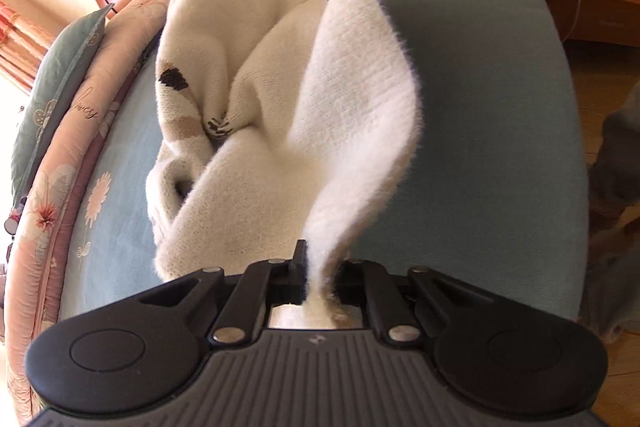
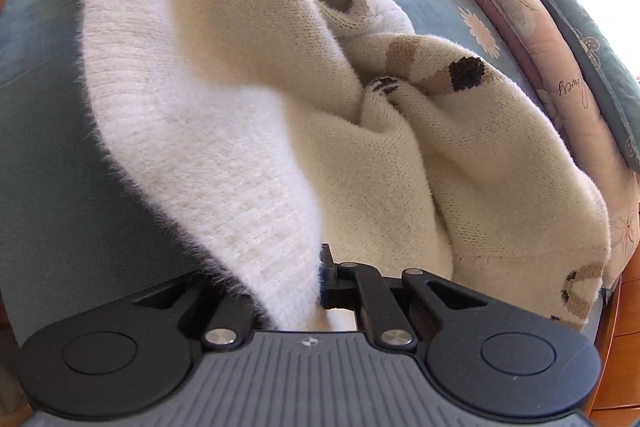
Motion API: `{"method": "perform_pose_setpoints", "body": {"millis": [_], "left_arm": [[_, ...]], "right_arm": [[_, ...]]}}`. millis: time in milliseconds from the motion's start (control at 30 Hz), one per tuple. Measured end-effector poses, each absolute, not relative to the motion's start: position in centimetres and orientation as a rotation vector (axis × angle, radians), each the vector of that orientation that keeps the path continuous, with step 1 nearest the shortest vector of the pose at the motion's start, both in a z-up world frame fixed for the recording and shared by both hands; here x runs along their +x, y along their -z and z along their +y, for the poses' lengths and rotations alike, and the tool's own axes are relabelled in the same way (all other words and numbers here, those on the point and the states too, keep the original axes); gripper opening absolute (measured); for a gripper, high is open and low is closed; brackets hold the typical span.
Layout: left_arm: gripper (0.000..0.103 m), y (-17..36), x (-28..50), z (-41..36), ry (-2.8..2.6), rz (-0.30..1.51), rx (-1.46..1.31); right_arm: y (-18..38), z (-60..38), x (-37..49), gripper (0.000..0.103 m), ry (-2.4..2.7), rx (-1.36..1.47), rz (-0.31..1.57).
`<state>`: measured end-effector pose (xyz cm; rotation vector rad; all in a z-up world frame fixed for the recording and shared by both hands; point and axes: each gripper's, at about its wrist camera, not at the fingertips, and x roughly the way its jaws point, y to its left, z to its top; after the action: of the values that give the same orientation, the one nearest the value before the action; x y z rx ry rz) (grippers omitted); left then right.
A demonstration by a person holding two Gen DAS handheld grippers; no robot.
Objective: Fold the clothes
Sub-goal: 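Lift the hem with both grippers and flip the sweater over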
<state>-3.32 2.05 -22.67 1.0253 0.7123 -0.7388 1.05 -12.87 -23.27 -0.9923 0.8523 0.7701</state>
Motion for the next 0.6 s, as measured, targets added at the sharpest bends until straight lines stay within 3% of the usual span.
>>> {"method": "perform_pose_setpoints", "body": {"millis": [433, 600], "left_arm": [[0.005, 26.7, -8.1, 2.5, 0.896, 0.939, 1.076], [0.005, 26.5, -8.4, 2.4, 0.946, 0.968, 1.025]], "right_arm": [[23.4, -10.8, -5.5, 0.009, -1.094, -0.906, 1.116], [25.8, -10.1, -4.3, 0.009, -1.096, -0.987, 1.114]]}}
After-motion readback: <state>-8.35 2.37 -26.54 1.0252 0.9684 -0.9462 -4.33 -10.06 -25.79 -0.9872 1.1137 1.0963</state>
